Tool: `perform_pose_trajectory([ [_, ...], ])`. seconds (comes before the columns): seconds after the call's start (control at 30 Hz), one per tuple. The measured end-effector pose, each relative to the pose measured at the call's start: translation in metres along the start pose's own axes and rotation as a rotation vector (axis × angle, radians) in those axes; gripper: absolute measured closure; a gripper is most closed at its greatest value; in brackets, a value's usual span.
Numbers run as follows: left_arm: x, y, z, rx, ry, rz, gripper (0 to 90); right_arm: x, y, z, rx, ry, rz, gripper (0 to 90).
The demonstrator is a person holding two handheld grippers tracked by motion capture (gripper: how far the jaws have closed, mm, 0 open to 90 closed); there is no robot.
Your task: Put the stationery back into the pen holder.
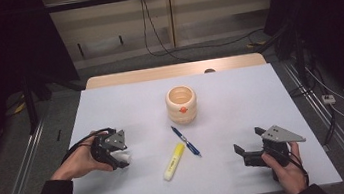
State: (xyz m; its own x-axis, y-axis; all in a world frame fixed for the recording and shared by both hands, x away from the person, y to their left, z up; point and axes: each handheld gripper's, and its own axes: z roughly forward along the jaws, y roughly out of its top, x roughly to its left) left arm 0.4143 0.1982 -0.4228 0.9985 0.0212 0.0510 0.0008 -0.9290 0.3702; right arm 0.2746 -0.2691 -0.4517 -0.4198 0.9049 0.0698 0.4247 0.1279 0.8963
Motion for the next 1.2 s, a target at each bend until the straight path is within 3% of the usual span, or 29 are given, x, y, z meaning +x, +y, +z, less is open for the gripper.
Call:
perform_pose_trajectory([
  [0.1,0.004,0.001,-0.001,0.061,-0.012,0.067,48.0,-0.001,0.0,0.0,-0.004,-0.003,0.004,4.1],
  [0.13,0.005,0.002,0.0,0.064,-0.017,0.071,48.7,-0.001,0.0,0.0,-0.003,-0.003,0.005,4.2],
  [0.23,0.0,0.002,0.003,0.016,-0.033,0.005,53.0,-0.001,0.0,0.0,-0.004,-0.002,0.003,4.1],
  [0.3,0.003,0.003,0.002,0.05,-0.046,0.046,55.5,0.0,0.0,0.0,-0.002,-0.001,0.004,4.2],
  [0.33,0.002,0.003,0.003,0.043,-0.045,0.033,56.3,0.0,0.0,0.0,-0.002,-0.001,0.004,4.1],
  [0.47,0.005,0.003,0.002,0.056,-0.074,0.044,61.6,0.0,0.0,0.0,-0.002,0.0,0.002,4.1],
  [0.57,0.003,0.002,0.003,0.023,-0.083,-0.011,67.2,0.0,0.0,0.0,-0.001,0.0,0.002,4.2],
  [0.63,0.006,0.003,0.001,0.058,-0.092,0.022,67.3,0.0,0.0,0.0,-0.002,-0.001,0.003,4.1],
  [0.67,0.003,0.002,0.003,0.025,-0.092,-0.03,67.3,0.0,0.0,0.0,-0.002,-0.001,0.004,4.2],
  [0.73,0.005,0.002,0.002,0.042,-0.092,-0.027,67.4,0.0,0.0,0.0,-0.002,-0.001,0.004,4.2],
  [0.77,0.004,0.001,0.003,0.023,-0.092,-0.07,67.4,0.0,0.0,0.0,-0.002,-0.001,0.004,4.1],
  [0.83,0.009,0.001,-0.002,0.048,-0.094,-0.037,67.4,0.0,0.0,0.0,-0.001,0.0,0.003,4.2],
  [0.87,0.005,0.001,0.0,-0.002,-0.09,-0.118,67.5,0.0,0.0,0.0,-0.001,0.0,0.003,4.2],
  [0.97,0.007,0.0,-0.006,-0.04,-0.088,-0.176,67.5,0.0,0.0,0.0,-0.002,-0.001,0.005,4.2],
  [1.0,0.008,0.0,-0.009,-0.044,-0.089,-0.176,67.5,0.0,0.0,0.0,-0.002,-0.001,0.004,4.2],
  [1.17,0.007,-0.002,-0.016,-0.131,-0.073,-0.263,67.5,0.0,0.0,0.0,-0.002,0.0,0.003,4.1],
  [1.2,0.006,-0.002,-0.018,-0.15,-0.052,-0.291,67.6,0.0,0.0,0.0,-0.002,0.0,0.002,4.2],
])
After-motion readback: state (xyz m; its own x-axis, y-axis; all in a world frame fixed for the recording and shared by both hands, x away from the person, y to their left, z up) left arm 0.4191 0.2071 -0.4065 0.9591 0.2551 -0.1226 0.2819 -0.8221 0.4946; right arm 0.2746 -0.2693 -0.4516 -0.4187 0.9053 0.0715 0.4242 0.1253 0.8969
